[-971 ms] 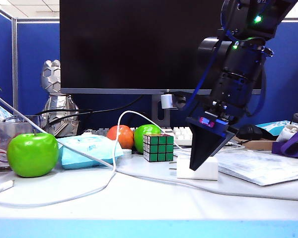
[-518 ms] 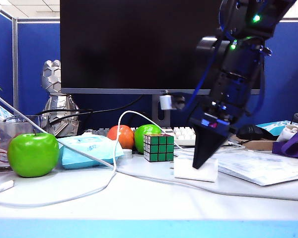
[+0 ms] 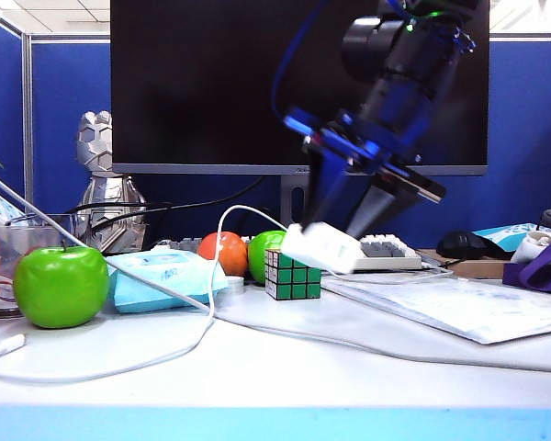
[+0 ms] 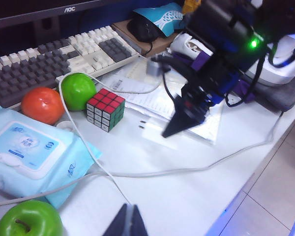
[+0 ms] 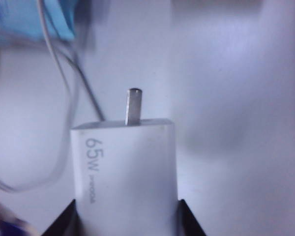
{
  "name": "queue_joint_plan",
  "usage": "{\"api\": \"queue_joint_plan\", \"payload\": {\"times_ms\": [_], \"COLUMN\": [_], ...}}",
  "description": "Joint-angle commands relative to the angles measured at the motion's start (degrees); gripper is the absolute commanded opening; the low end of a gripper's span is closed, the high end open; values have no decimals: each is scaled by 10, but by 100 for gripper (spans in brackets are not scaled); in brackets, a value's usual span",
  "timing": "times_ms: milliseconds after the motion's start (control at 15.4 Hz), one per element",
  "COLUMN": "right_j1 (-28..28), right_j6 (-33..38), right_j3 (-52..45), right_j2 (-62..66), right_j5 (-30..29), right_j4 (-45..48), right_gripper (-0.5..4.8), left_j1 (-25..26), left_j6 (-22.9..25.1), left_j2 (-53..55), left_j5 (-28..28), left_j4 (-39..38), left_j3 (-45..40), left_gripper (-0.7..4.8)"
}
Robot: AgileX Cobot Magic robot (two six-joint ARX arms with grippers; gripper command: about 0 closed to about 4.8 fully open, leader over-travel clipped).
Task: Pick up the Type-C charging cable and the charging base, insert one end of the Type-C charger into the corresponding slot on the base, and finally place the plugged-in charger back on the table.
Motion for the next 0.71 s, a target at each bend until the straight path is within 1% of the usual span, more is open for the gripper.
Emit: {"api": "queue_joint_plan", "payload": {"times_ms": [65,130,194,324,389,453,518,583,648,712], "right_j1": [1,1,1,1,1,1,1,1,1,0], "right_j6": [164,168,174,180,180,180,180,154,129,115], "right_j3": [-1,-1,-1,-1,-1,-1,-1,0,11,20], "right_j2": [-1,9,21,50,58,71,76,77,75,75], "right_j5": [3,59,89,84,73,51,47,40,23,14], "right_j4": [31,33,33,40,42,47,50,60,67,66], "right_gripper": [8,14,59,251,279,279,279,280,321,329], "left_j1": [0,0,0,0,0,0,0,0,0,0], "left_j6": [-6,-11,-11,-11,-11,-11,-11,-11,-11,-11], "left_j2": [-2,-2,-2,-2,-2,-2,-2,-2,-2,-2], "left_j5": [4,4,4,7,7,6,6,7,7,6], "left_j4": [7,7,7,7,7,7,7,7,7,7], "left_j3": [2,2,2,2,2,2,2,2,2,2], "left_gripper": [-5,-5,-5,-5,-5,-5,-5,-5,-5,-5]}}
